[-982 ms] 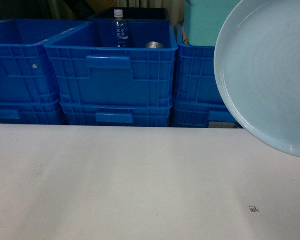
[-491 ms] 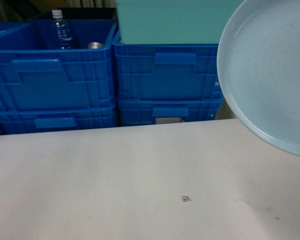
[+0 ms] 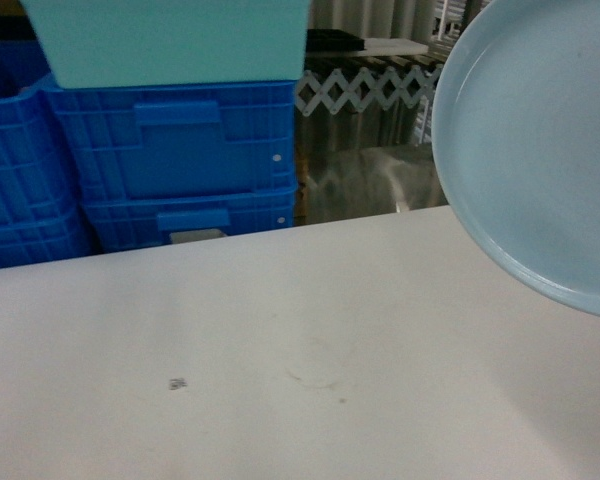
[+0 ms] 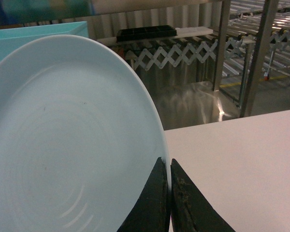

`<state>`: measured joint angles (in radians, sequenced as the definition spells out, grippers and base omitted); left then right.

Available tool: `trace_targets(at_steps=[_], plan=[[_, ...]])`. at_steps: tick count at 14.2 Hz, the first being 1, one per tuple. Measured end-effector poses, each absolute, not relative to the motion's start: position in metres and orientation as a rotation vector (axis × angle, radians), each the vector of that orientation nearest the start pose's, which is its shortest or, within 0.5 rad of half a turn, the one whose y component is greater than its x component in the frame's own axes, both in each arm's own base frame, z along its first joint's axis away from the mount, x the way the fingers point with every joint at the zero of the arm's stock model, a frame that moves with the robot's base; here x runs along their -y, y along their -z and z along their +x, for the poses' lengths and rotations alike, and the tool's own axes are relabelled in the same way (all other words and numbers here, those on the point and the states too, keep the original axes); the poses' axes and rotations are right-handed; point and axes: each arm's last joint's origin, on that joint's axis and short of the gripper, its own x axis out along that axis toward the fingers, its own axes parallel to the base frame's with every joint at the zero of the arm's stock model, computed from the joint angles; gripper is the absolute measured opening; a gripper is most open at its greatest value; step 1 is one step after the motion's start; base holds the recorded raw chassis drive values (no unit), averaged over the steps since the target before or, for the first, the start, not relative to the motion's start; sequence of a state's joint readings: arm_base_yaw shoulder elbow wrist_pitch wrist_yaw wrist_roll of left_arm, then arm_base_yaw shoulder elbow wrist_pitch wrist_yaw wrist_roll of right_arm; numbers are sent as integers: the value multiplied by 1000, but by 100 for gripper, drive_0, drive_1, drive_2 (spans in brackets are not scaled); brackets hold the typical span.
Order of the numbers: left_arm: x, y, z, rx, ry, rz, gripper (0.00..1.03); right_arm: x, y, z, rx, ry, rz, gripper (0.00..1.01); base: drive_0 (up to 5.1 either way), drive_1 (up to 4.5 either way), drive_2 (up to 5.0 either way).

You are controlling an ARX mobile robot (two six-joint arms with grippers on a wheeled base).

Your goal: Place blue tray on left shelf second layer neatly

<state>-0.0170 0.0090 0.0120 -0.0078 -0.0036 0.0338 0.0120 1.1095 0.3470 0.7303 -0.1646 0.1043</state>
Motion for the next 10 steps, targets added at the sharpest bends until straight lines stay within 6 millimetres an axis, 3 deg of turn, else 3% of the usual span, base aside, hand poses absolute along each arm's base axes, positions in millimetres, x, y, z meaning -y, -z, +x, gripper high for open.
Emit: trace_targets(at_steps=[6,9,10], plan=[[2,-166,98,-4,13,34,98,-8,-211,217,-41,-176,106,2,329,-369,-369],[2,-166,98,-3,17,34,98,-6,-211,217,-43,-167,107,2,-138,-138,-138],[2,-166,98,-3,16,34,98,-6,-211,217,-44,-167,107,2,179,-87,-554]])
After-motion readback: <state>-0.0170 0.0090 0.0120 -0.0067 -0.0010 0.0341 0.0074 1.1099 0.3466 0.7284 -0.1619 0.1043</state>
